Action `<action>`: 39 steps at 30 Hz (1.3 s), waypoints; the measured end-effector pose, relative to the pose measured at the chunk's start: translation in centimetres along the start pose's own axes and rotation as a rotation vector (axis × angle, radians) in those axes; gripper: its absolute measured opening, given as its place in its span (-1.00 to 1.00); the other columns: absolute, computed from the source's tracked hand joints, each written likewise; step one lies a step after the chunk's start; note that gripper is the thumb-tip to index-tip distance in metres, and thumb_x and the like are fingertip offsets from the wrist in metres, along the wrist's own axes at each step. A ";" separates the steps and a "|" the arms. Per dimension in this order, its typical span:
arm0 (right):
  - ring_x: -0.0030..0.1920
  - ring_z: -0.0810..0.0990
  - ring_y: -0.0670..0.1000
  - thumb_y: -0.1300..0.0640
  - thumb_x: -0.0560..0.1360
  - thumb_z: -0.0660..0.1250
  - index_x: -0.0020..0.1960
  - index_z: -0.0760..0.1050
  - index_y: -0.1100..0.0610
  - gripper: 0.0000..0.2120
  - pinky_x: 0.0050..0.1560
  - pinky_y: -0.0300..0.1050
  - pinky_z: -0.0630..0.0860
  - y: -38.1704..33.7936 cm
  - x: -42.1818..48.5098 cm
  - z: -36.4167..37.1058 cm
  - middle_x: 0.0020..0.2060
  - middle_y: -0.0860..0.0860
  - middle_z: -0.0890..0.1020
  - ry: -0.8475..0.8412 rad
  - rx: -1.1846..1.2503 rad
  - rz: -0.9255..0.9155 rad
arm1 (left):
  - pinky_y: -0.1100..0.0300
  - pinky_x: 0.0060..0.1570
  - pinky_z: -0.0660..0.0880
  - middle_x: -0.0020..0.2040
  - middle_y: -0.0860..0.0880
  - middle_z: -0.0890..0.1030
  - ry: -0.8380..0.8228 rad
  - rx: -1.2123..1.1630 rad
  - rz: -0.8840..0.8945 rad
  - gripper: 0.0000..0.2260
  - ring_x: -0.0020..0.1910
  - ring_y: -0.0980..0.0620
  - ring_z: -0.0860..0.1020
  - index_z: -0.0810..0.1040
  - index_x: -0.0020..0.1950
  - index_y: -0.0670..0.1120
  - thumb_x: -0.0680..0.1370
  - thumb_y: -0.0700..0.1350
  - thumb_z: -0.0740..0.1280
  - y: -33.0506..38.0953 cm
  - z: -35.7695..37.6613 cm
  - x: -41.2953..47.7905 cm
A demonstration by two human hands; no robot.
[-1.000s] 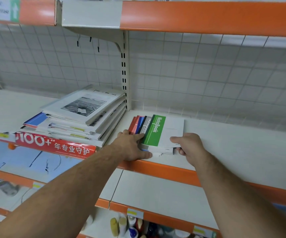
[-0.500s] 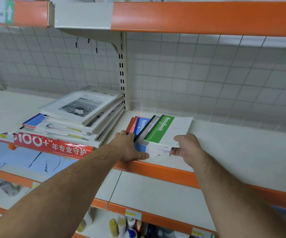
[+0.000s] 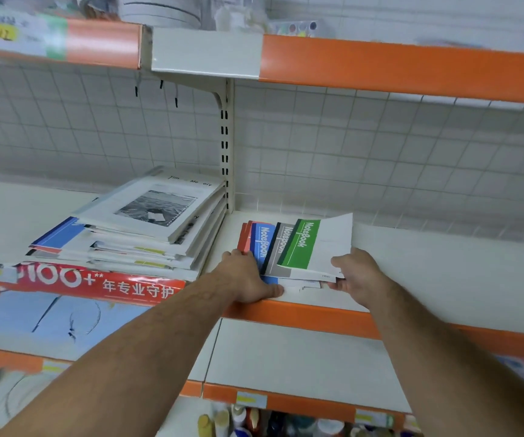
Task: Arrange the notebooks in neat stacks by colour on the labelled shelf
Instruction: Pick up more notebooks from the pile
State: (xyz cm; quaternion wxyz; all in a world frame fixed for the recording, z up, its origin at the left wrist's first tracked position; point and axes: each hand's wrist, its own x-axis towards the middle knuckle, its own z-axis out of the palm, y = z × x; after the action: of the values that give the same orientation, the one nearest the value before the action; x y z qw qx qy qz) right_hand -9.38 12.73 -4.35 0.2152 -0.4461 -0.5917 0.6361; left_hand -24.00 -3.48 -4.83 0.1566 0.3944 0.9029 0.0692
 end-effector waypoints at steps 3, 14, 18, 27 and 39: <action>-0.25 0.61 0.16 0.42 0.56 0.20 0.21 0.47 0.30 -0.76 -0.48 -0.13 0.50 -0.5 -1.6 0.1 -0.01 0.21 0.62 0.049 0.007 -0.003 | 0.10 0.11 0.47 0.16 -0.04 0.53 -0.074 -0.167 0.014 -0.32 0.15 -0.02 0.49 0.43 0.30 -0.02 0.36 0.37 0.44 -0.3 -1.4 -0.2; -0.27 0.59 0.09 0.38 0.57 0.21 0.12 0.55 0.19 -0.78 -0.47 -0.15 0.47 -0.7 -9.3 1.8 -0.13 0.10 0.66 0.092 0.090 -0.094 | 0.03 -0.31 0.67 -0.06 -0.19 0.67 -0.127 -1.106 -0.053 -0.94 -0.24 -0.14 0.71 0.52 0.01 -0.18 0.60 -0.29 0.26 -0.6 -3.6 -2.3; -0.36 0.54 0.09 0.30 0.55 0.31 0.07 0.58 0.23 -0.88 -0.44 -0.14 0.48 0.1 -11.2 2.1 -0.23 0.12 0.68 0.183 -0.056 -0.099 | -0.17 -0.05 0.65 -0.04 -0.21 0.67 -0.061 -1.136 -0.090 -0.83 -0.11 -0.21 0.68 0.57 0.07 -0.20 0.51 -0.31 0.27 -1.8 -2.7 -2.3; -0.30 0.53 0.07 0.28 0.58 0.25 0.07 0.49 0.19 -0.91 -0.54 -0.21 0.46 -0.1 -13.1 1.4 -0.13 0.12 0.62 0.250 0.040 -0.068 | -0.01 -0.26 0.66 -0.05 -0.23 0.64 0.004 -1.190 -0.148 -0.85 -0.12 -0.24 0.67 0.53 0.00 -0.18 0.57 -0.34 0.20 -3.8 -3.0 -6.1; -0.39 0.48 0.06 0.33 0.59 0.22 -0.02 0.47 0.20 -0.91 -0.50 -0.16 0.37 1.3 -16.7 2.6 -0.21 0.14 0.60 -0.053 -0.053 -0.101 | 0.00 -0.31 0.66 0.00 -0.24 0.64 0.203 -1.175 -0.320 -0.83 -0.14 -0.19 0.66 0.53 0.05 -0.25 0.56 -0.35 0.18 -5.3 -1.2 -15.9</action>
State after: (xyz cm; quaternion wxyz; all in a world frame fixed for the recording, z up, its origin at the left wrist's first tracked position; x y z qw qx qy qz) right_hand -2.64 -2.39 -0.65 0.2192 -0.4042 -0.6356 0.6201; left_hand -17.84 -18.72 -1.42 0.2694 0.0933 0.7720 0.5681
